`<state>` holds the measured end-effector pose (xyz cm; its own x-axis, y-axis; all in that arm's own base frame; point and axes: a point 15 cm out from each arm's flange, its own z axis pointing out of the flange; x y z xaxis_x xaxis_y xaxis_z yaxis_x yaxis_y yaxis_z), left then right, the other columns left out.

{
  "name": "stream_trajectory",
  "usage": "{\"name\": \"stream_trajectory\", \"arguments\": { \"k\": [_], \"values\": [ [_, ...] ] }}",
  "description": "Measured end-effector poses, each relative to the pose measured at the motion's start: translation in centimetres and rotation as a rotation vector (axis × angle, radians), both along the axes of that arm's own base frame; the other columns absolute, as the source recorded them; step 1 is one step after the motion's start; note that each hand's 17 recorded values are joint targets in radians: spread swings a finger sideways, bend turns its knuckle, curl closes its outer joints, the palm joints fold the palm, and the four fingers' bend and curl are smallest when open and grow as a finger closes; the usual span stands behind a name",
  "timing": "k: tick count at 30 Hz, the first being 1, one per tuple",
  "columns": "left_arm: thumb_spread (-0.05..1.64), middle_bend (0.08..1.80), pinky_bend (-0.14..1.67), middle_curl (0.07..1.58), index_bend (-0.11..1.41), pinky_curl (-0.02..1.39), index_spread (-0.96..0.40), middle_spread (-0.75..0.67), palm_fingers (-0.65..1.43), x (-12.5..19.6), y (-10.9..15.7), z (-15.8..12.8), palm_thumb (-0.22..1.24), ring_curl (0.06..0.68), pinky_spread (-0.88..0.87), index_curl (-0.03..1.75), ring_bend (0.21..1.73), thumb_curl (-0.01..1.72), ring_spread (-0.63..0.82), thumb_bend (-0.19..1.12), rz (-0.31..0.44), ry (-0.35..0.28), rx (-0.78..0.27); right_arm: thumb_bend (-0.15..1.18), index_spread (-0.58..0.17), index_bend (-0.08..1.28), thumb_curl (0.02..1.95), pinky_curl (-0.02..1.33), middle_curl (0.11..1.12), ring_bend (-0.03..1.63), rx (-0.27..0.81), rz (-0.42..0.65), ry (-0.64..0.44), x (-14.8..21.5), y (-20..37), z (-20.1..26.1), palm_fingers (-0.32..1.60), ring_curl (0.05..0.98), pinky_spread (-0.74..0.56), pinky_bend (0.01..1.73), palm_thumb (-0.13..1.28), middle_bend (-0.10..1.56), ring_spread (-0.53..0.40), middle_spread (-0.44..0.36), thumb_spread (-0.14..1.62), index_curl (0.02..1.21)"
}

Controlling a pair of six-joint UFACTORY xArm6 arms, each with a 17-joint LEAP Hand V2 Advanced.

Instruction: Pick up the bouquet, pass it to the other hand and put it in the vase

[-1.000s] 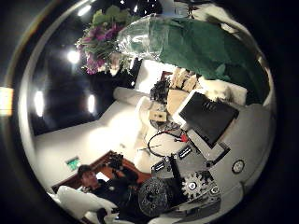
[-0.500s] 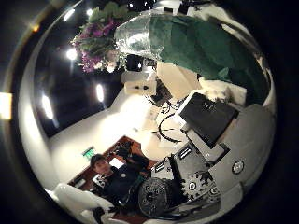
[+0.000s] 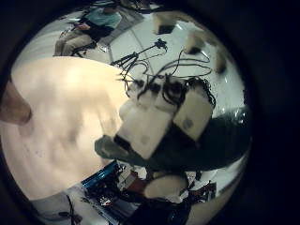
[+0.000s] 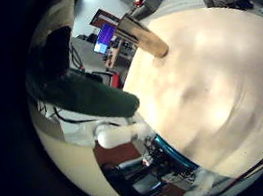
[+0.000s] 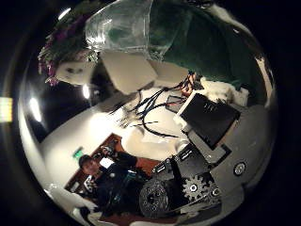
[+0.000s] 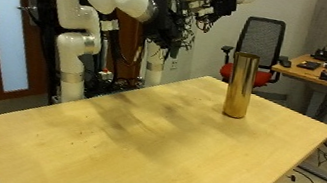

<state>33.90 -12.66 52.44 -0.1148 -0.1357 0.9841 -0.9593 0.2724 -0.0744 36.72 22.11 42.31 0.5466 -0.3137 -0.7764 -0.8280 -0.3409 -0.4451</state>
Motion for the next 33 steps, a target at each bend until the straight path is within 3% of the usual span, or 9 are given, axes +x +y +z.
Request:
{"name": "stream_trajectory", "arguments": {
  "k": [2,4,12,15,17,19,22,24,33],
  "values": [
    [0.89,0.9,0.73,0.66,0.17,0.39,0.0,-0.33,1.01,0.2,-0.1,0.3,0.57,0.319,-0.36,0.26,1.18,0.37,-0.37,0.03,0.007,0.012,-0.028,-0.02,-0.279,1.04,0.95,1.08,0.77,1.42,-0.017,-0.015,0.002,0.3,-0.2,-0.3,1.1,0.668,-0.26,1.07,1.18,1.37,-0.194,-0.128,0.23,1.04],
    [0.9,0.87,0.91,0.72,0.2,0.47,-0.1,-0.39,1.05,0.3,0.1,0.4,0.68,0.384,-0.51,0.28,1.26,0.38,-0.43,0.03,0.019,0.02,-0.054,-0.02,-0.28,1.04,0.95,1.09,0.77,1.41,-0.016,-0.021,0.001,0.4,-0.3,-0.3,1.09,0.671,-0.26,1.07,1.17,1.38,-0.197,-0.128,0.25,1.04],
    [0.73,0.93,1.16,0.92,0.54,0.58,-0.43,-0.53,1.14,1.0,0.7,1.3,1.0,0.491,-0.61,0.49,1.4,0.52,-0.43,0.02,0.061,-0.018,-0.101,-0.05,-0.282,0.97,0.84,1.06,0.75,1.36,0.0,-0.062,0.035,1.4,-1.2,-0.8,1.09,0.662,-0.27,1.13,1.0,1.29,-0.212,-0.141,0.68,1.01],
    [0.54,0.99,1.16,0.98,0.66,0.59,-0.53,-0.55,1.09,1.0,0.7,1.7,1.08,0.521,-0.59,0.62,1.44,0.61,-0.42,-0.01,0.067,-0.047,-0.096,-0.06,-0.301,0.77,0.75,0.99,0.72,1.3,0.003,-0.091,0.079,1.7,-2.3,-2.4,0.92,0.634,-0.33,1.13,0.87,1.16,-0.233,-0.162,0.75,0.97],
    [0.48,1.01,1.16,1.0,0.67,0.6,-0.56,-0.56,1.07,1.2,0.9,2.0,1.09,0.531,-0.59,0.68,1.46,0.65,-0.41,-0.01,0.078,-0.067,-0.088,-0.04,-0.31,0.35,0.67,0.89,0.63,1.23,0.007,-0.109,0.118,1.4,-3.0,-3.9,0.26,0.601,-0.45,1.08,0.83,0.89,-0.251,-0.183,0.85,0.84],
    [0.43,1.02,1.17,1.02,0.68,0.61,-0.58,-0.56,1.05,1.4,1.0,2.3,1.1,0.538,-0.59,0.72,1.46,0.67,-0.42,-0.02,0.091,-0.092,-0.076,-0.03,-0.313,0.28,0.65,0.84,0.59,1.18,0.018,-0.12,0.139,1.3,-3.3,-4.4,0.2,0.561,-0.46,1.04,0.82,0.82,-0.241,-0.178,0.88,0.77],
    [0.36,1.04,1.17,1.04,0.67,0.62,-0.62,-0.56,1.04,1.4,1.1,2.5,1.11,0.546,-0.58,0.79,1.47,0.71,-0.41,-0.01,0.099,-0.124,-0.055,-0.04,-0.321,0.19,0.58,0.73,0.45,0.89,0.055,-0.134,0.148,1.8,-3.5,-4.1,-0.13,0.425,-0.19,0.77,0.78,0.55,-0.095,-0.057,0.93,0.6],
    [0.32,1.04,1.17,1.05,0.66,0.62,-0.64,-0.56,1.04,1.5,1.5,2.8,1.12,0.552,-0.58,0.85,1.47,0.73,-0.4,-0.02,0.112,-0.147,-0.047,-0.04,-0.323,0.14,0.55,0.66,0.4,0.74,0.095,-0.134,0.161,2.0,-3.4,-3.7,-0.14,0.355,0.03,0.67,0.75,0.44,0.0,0.0,0.93,0.52],
    [0.23,1.07,1.17,1.07,0.59,0.64,-0.7,-0.56,1.02,1.6,3.4,5.9,1.12,0.565,-0.58,1.08,1.48,0.81,-0.4,-0.02,0.174,-0.264,0.0,-0.03,-0.351,0.11,0.47,0.45,0.32,0.47,0.251,-0.167,0.223,3.4,-4.0,-1.7,-0.1,0.248,0.33,0.49,0.72,0.2,0.157,0.114,0.94,0.27]
  ]
}}
